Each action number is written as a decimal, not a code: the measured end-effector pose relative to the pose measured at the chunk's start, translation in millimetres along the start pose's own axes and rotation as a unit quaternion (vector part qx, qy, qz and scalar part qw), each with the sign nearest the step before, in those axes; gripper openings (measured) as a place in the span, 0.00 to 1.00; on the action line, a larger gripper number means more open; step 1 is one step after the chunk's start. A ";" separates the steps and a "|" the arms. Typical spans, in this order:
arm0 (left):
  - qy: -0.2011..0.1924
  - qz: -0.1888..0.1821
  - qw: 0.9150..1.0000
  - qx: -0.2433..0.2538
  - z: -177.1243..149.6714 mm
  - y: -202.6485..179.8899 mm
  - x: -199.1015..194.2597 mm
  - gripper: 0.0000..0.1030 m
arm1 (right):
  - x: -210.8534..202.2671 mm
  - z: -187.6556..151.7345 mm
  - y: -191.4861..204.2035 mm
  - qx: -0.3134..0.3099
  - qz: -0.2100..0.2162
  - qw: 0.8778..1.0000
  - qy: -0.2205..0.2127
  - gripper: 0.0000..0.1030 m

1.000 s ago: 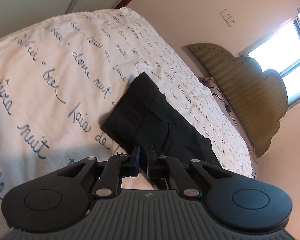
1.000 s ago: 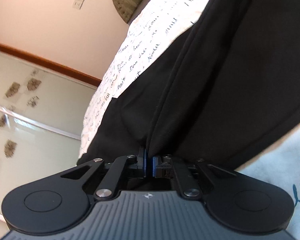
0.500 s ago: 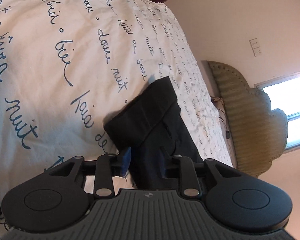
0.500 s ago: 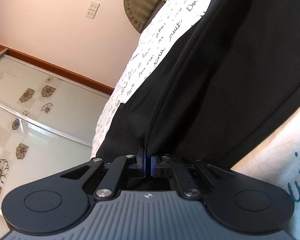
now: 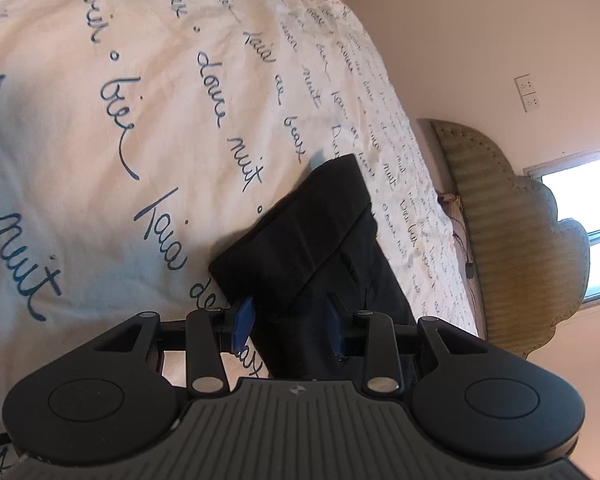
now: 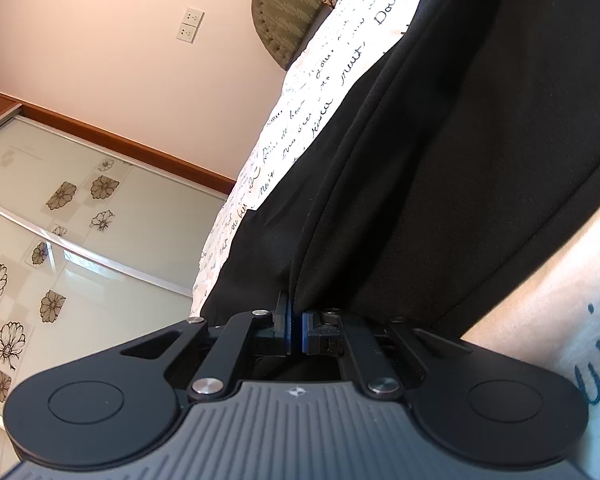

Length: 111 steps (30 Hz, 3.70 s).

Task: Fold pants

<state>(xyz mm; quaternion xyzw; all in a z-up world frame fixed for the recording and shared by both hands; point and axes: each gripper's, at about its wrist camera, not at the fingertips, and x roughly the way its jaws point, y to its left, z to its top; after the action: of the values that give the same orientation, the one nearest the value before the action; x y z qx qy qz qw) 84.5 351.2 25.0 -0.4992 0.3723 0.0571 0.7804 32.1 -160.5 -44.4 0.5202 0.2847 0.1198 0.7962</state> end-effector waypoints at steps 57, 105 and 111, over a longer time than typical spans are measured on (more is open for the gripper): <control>0.127 0.002 0.992 -0.014 -188.6 -94.3 115.8 0.15 | -76.0 39.1 -16.3 0.047 -0.011 0.996 -0.071 0.41; 0.175 -0.043 0.983 -0.031 -173.3 -81.5 140.9 0.15 | -107.3 249.5 -137.9 0.243 0.028 0.939 -0.240 0.30; 0.176 -0.052 0.983 -0.020 -172.4 -80.0 140.7 0.15 | -115.4 257.0 -125.1 0.182 -0.028 0.953 -0.239 0.03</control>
<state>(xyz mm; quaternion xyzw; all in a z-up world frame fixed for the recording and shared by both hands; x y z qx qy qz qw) 131.9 130.2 -44.5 -0.5360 0.4759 -0.0649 0.6943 74.0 -465.9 -42.4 0.6612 0.1175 -0.0843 0.7361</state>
